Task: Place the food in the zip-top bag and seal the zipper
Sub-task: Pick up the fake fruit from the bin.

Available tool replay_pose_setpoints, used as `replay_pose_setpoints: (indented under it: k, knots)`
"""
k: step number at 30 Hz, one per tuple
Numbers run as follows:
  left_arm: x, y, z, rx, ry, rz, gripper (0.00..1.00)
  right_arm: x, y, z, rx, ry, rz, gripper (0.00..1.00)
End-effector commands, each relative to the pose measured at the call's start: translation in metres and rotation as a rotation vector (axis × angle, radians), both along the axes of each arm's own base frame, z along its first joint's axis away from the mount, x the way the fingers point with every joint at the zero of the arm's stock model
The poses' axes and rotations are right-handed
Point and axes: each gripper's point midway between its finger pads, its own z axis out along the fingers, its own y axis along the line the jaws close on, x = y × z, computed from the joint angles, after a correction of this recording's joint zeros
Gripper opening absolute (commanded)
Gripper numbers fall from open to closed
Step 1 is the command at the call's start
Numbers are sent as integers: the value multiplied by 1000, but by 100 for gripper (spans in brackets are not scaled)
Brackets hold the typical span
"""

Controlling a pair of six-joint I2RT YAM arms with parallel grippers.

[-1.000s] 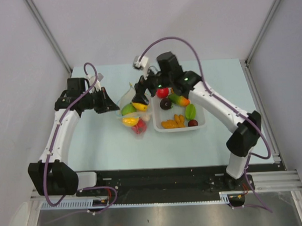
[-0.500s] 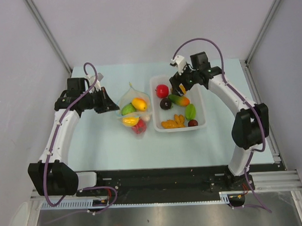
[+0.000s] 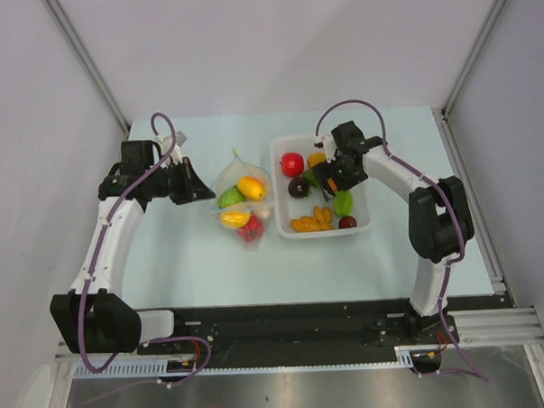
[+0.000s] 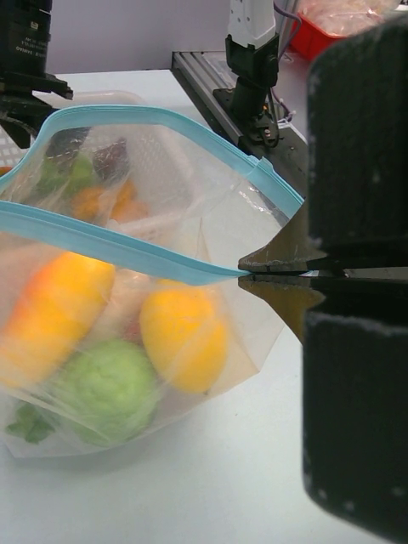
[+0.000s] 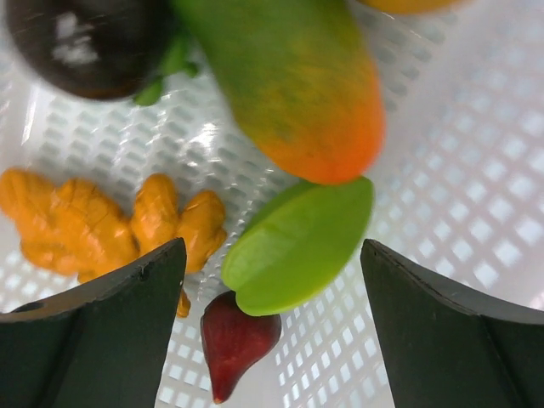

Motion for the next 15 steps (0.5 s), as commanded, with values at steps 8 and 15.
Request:
replay_pose_setpoints:
  k: [8,15]
  knots:
    - [-2,0,9,15,-68,-9,0,2,-10,4,-64,-29,-444,85]
    - [-2,-1,9,6,-72,-10,0,-5,-20,-13,-126,9,-528,86]
